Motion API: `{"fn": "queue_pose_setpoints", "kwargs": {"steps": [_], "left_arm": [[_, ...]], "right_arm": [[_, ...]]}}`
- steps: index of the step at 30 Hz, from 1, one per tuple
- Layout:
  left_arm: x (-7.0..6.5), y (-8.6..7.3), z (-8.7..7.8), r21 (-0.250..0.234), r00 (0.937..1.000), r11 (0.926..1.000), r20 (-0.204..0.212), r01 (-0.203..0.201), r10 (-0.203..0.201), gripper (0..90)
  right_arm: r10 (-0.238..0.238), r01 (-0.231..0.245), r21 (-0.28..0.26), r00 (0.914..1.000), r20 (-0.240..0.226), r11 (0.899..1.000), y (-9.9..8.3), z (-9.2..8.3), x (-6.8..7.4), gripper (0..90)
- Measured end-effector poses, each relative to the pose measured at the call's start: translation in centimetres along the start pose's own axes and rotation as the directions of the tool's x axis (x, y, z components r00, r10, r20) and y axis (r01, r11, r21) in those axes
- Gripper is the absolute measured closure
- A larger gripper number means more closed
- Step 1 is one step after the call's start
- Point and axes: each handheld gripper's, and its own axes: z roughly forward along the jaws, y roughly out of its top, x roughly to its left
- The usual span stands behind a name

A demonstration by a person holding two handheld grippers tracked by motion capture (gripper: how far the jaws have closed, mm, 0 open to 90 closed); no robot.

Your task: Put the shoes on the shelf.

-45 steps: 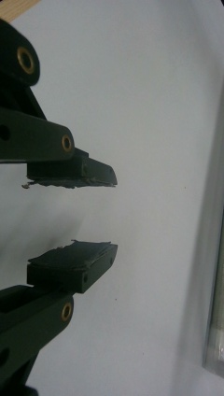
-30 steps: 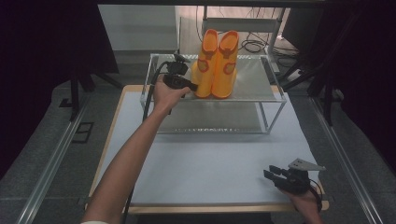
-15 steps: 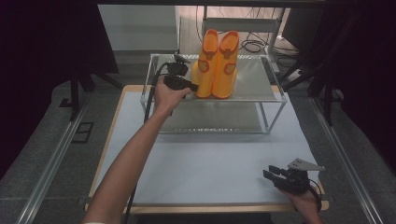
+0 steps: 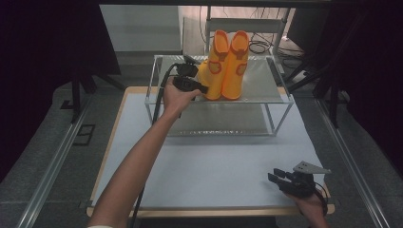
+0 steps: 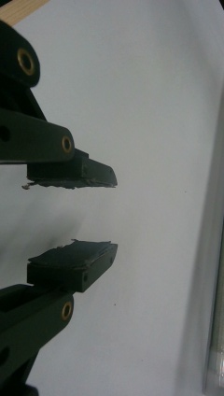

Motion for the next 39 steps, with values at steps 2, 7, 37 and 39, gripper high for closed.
{"fn": "queue_pose_setpoints", "kwargs": {"steps": [2,7,37,39], "left_arm": [[0.2,-0.1,-0.1,0.001,1.0,1.0,-0.005,-0.007,0.007,88.5],[0.9,-0.5,-1.1,-0.037,0.9997,0.9993,0.02,-0.01,0.01,75.7],[1.6,-9.7,-7.1,-0.052,0.9726,0.9914,0.194,-0.12,0.128,56.1],[1.9,-10.9,-7.2,-0.049,0.9728,0.9919,0.195,-0.117,0.125,55.2]], "right_arm": [[0.001,-0.001,-0.004,1.0,-0.001,1.0,0.0,0.0,0.1,60.2],[0.006,-0.006,-0.007,1.0,0.003,1.0,0.0,-0.3,0.0,60.2],[0.003,-0.003,-0.004,0.9999,0.01,1.0,0.1,-0.2,0.0,59.7],[0.002,-0.002,-0.004,1.0,0.009,1.0,0.1,-0.1,0.0,59.6]]}}
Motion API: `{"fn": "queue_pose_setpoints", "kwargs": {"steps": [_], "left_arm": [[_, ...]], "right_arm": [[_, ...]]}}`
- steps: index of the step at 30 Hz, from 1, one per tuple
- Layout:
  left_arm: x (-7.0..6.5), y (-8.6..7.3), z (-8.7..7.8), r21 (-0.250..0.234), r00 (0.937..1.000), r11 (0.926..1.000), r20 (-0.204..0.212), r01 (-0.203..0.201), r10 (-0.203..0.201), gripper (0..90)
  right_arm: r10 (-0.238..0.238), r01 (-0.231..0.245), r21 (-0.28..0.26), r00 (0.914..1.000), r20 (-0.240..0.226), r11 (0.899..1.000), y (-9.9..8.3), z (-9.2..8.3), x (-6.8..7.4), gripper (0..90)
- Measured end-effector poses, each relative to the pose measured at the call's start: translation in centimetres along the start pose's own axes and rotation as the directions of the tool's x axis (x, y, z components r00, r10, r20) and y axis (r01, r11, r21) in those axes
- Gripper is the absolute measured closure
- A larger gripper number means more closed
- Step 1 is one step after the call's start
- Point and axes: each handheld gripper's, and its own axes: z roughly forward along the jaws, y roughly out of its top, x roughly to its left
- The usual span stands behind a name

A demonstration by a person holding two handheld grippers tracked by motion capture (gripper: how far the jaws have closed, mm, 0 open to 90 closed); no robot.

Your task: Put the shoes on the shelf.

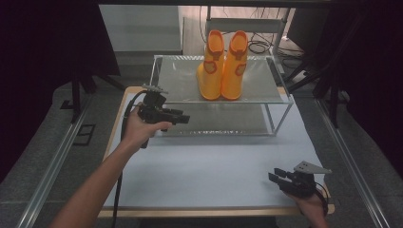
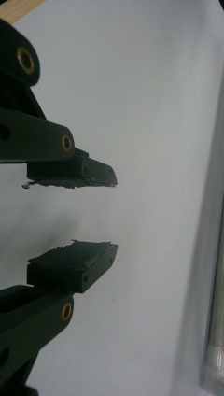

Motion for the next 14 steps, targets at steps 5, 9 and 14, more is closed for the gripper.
{"fn": "queue_pose_setpoints", "kwargs": {"steps": [5,9,14], "left_arm": [[-0.2,-1.4,-0.2,0.005,0.9998,0.9999,-0.013,-0.016,0.016,53.6],[-0.7,-1.8,-0.3,0.009,0.999,0.9992,-0.021,-0.038,0.038,51.7],[-1.1,-2.0,-0.3,0.007,0.9984,0.9987,-0.024,-0.05,0.051,49.1]], "right_arm": [[-0.004,0.004,0.003,1.0,-0.001,1.0,0.1,0.2,0.1,59.3],[-0.005,0.005,0.001,1.0,0.001,1.0,0.1,0.2,0.2,58.8],[-0.008,0.008,-0.007,0.9999,0.006,1.0,0.2,0.0,0.2,56.3]]}}
